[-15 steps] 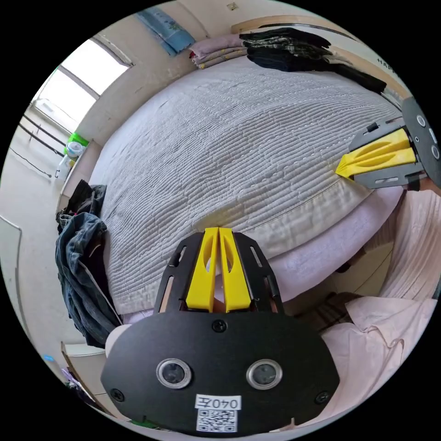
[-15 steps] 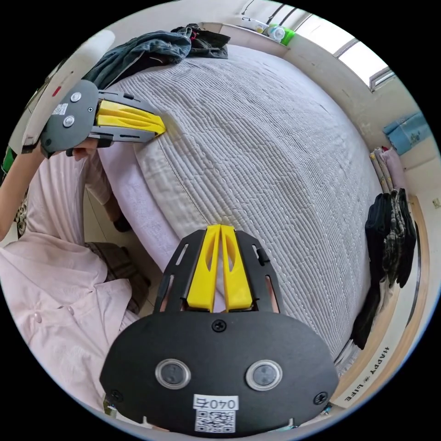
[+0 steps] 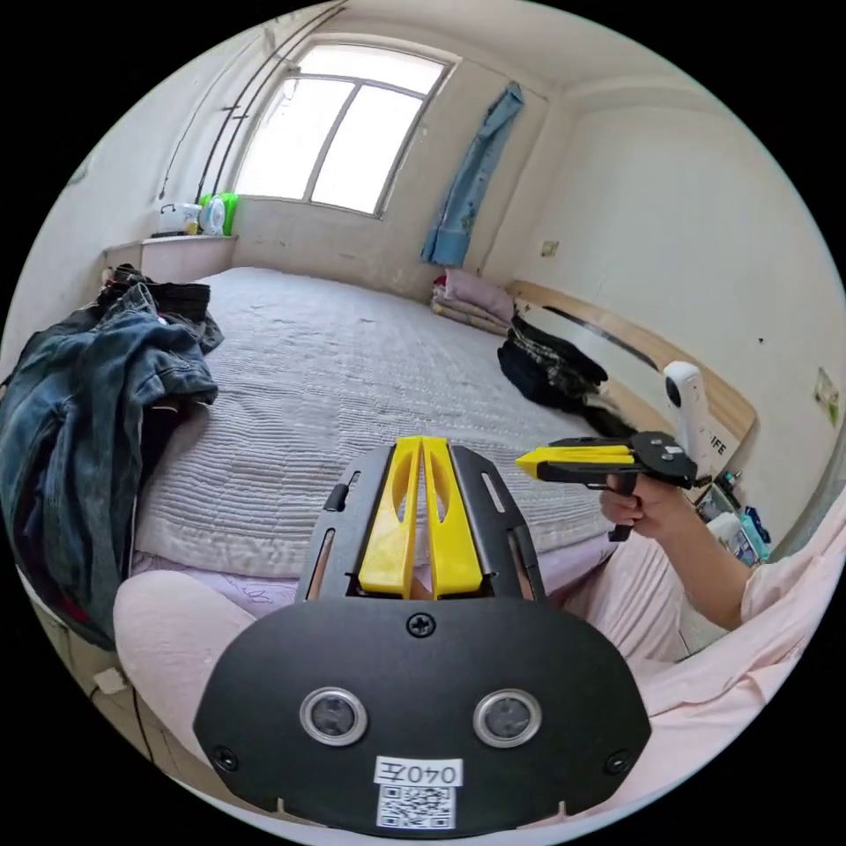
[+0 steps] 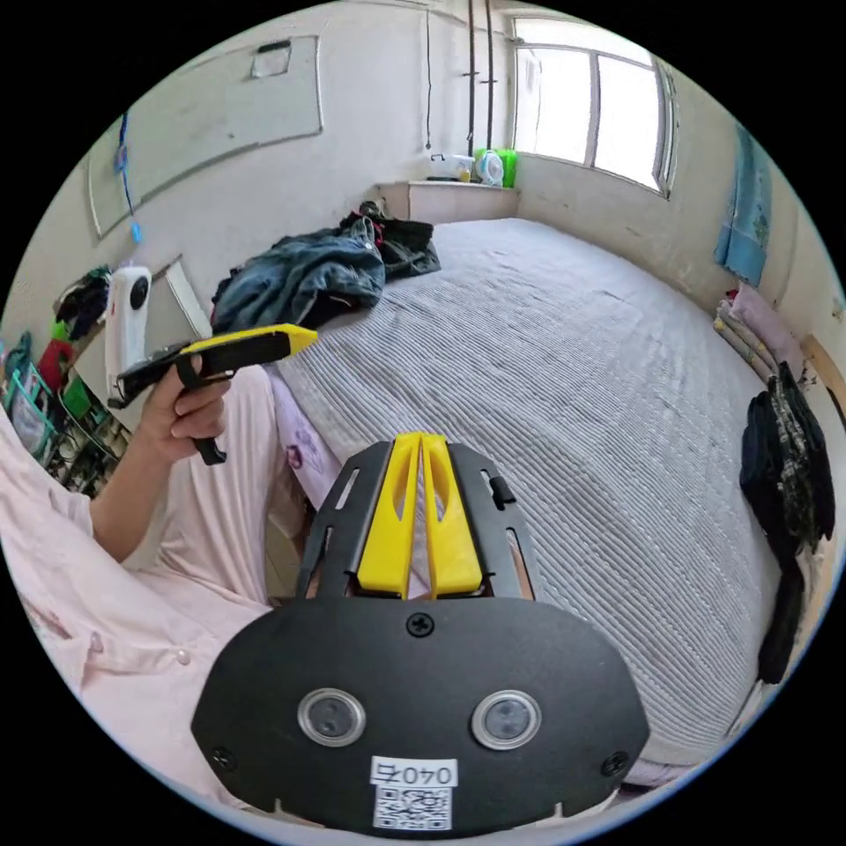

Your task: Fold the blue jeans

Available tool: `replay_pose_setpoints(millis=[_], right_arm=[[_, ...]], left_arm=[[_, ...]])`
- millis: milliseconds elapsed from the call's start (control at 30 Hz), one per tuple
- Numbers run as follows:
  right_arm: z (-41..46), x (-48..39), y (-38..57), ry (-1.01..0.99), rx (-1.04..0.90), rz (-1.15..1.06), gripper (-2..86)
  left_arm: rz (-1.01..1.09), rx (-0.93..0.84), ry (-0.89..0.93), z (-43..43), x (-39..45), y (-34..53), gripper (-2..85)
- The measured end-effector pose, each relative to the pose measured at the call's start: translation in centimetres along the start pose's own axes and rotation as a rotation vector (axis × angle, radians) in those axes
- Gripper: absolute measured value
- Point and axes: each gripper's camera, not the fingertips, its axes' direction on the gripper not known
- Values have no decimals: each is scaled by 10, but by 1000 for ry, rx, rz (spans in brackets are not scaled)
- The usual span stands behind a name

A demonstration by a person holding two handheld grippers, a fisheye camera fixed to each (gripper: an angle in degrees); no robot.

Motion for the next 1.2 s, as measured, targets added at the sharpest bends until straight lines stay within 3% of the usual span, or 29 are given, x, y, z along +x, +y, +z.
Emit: replay_pose_setpoints(millis=[67, 167, 400, 567, 733, 900, 967, 1100, 1200], right_arm=[[10, 10, -27, -201, 47, 29, -9], [37, 17, -63, -344, 76, 29, -8], [127, 40, -168, -566, -14, 65, 48], [227, 88, -223, -861, -103, 438, 73], [275, 109, -231, -885, -151, 625, 96], [297, 137, -215, -1067, -87, 830, 109], [304, 150, -219, -1109, -53, 893, 78], [289, 158, -245, -1193, -27, 834, 5], [236, 157, -290, -1154, -9, 639, -6]], left_arm=[[-3, 70, -95, -32, -19, 3, -9], [-34, 173, -316, -84, -55, 17, -9], [-160, 136, -581, -159, -143, 75, -9], [-214, 84, -672, -179, -176, 105, -9], [-213, 57, -741, -187, -197, 116, -9], [-234, 38, -730, -183, -224, 120, -9], [-247, 33, -711, -179, -233, 120, -9], [-271, 21, -742, -175, -249, 120, -9], [-294, 23, -825, -175, -262, 120, -9]])
